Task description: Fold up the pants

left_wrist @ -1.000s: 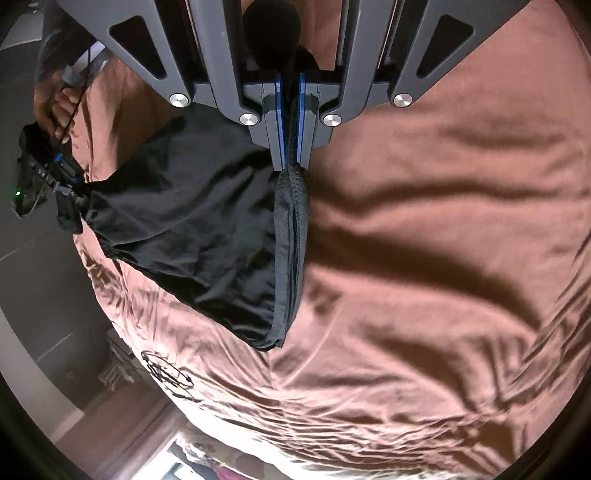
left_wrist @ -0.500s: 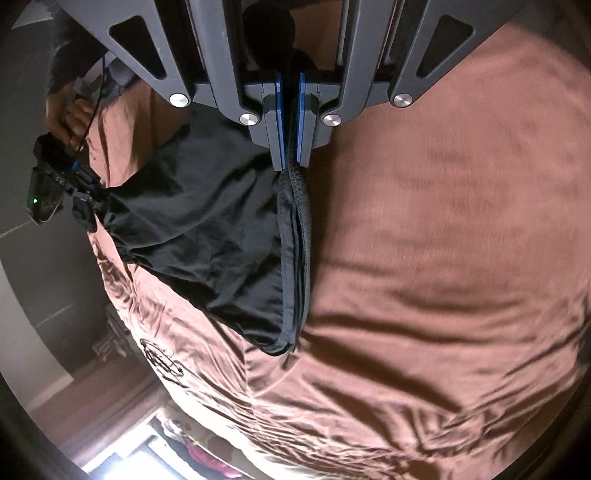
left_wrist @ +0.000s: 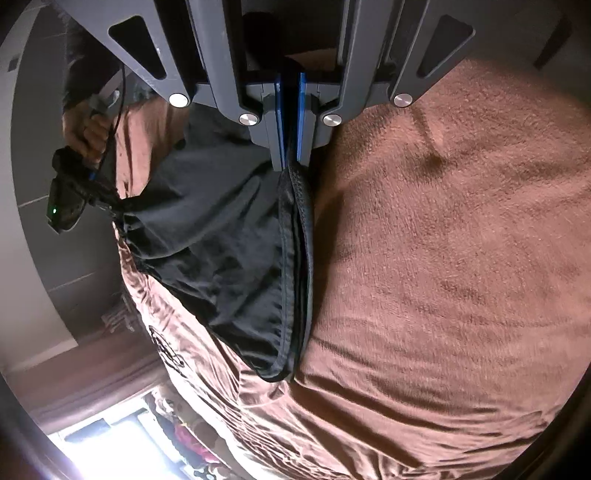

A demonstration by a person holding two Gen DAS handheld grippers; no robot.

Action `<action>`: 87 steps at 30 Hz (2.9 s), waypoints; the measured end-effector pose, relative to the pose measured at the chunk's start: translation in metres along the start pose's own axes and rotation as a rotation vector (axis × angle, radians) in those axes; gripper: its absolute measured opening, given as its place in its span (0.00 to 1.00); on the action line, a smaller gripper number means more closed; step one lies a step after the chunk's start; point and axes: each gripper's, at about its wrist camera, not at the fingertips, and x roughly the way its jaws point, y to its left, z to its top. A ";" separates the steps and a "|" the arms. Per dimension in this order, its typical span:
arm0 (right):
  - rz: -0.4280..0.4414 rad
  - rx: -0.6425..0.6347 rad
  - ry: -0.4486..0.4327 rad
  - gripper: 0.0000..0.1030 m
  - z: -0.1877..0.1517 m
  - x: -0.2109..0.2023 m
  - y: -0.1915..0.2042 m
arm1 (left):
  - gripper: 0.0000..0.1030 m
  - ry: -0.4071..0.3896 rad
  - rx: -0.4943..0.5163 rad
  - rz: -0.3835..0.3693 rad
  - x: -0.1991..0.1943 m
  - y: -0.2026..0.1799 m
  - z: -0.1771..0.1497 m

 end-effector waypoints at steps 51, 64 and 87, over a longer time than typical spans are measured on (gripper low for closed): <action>-0.127 -0.329 0.081 0.11 -0.090 0.055 0.134 | 0.43 -0.050 -0.042 -0.245 0.018 0.020 -0.019; -0.102 -0.347 0.105 0.08 -0.076 0.036 0.152 | 0.08 -0.061 -0.109 -0.240 0.027 0.030 -0.011; -0.114 -0.304 0.247 0.08 -0.073 0.086 0.138 | 0.11 -0.038 -0.119 -0.246 0.030 0.027 -0.005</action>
